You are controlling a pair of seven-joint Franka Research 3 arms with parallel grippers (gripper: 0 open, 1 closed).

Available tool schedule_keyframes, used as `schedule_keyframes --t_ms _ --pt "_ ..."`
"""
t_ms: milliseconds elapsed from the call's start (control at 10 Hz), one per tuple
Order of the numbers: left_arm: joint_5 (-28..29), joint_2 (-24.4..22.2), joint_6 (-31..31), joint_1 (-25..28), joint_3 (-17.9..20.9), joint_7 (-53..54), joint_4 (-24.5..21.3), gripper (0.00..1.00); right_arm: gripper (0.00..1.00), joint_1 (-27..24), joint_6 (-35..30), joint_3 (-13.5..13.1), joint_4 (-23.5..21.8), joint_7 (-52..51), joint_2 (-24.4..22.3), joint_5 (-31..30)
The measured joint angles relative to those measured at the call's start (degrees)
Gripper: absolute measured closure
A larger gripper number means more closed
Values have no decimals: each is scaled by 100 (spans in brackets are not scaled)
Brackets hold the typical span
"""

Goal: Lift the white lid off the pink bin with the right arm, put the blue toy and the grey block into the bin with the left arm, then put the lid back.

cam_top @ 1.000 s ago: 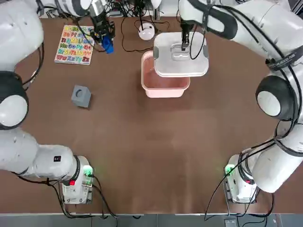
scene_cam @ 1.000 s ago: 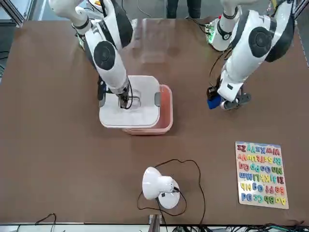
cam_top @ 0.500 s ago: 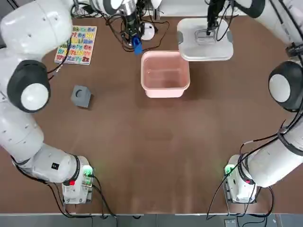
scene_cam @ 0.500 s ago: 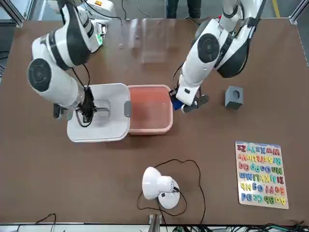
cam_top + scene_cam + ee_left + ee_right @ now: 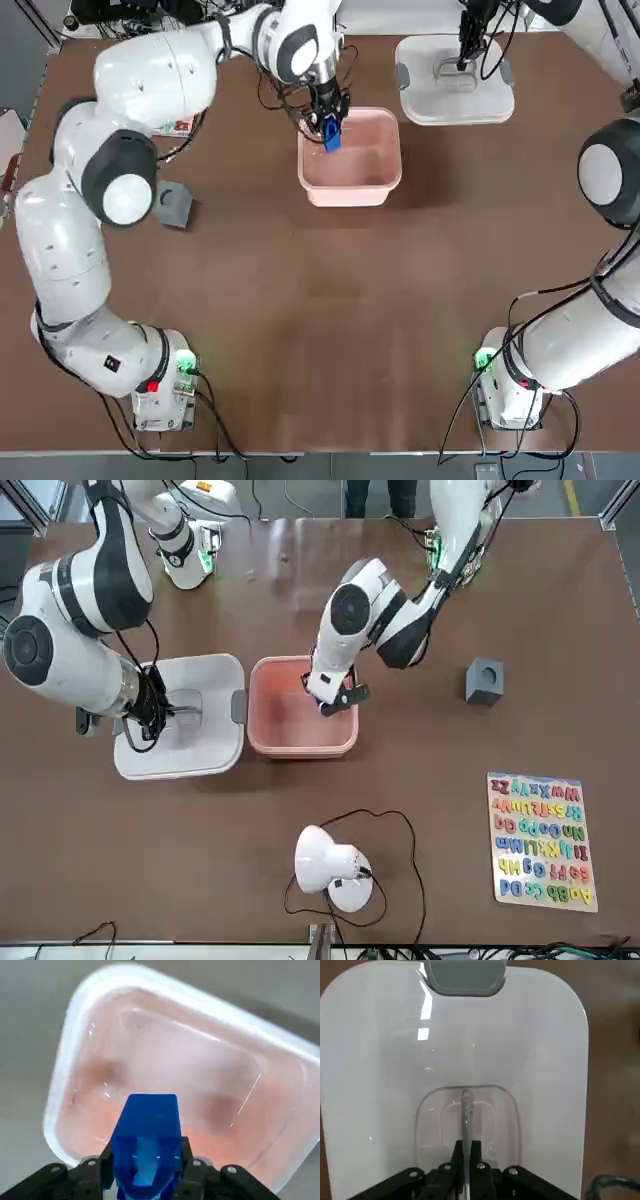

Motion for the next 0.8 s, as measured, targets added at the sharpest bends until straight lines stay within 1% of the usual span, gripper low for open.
schedule_keyframes --t_ms 200,300,400,500,600,700,800 --pt "11 9 -26 4 29 -9 6 46 93 0 0 13 -3 -2 0 0" --pt "40 8 -43 33 84 -9 10 41 93 -1 0 13 -5 -2 0 0" --pt "66 7 -78 56 165 -9 25 29 93 -2 0 13 -6 -3 0 0" --pt "88 4 -142 94 249 -9 51 14 93 -2 0 14 -8 -4 0 0" --pt "120 -12 -289 192 302 -9 86 7 93 -2 0 15 -9 -5 0 0" --pt "175 -80 -539 413 318 19 121 3 93 -3 0 12 -10 -5 0 0" --pt "215 -215 -776 732 317 171 135 1 93 -5 0 10 -12 -5 0 0"
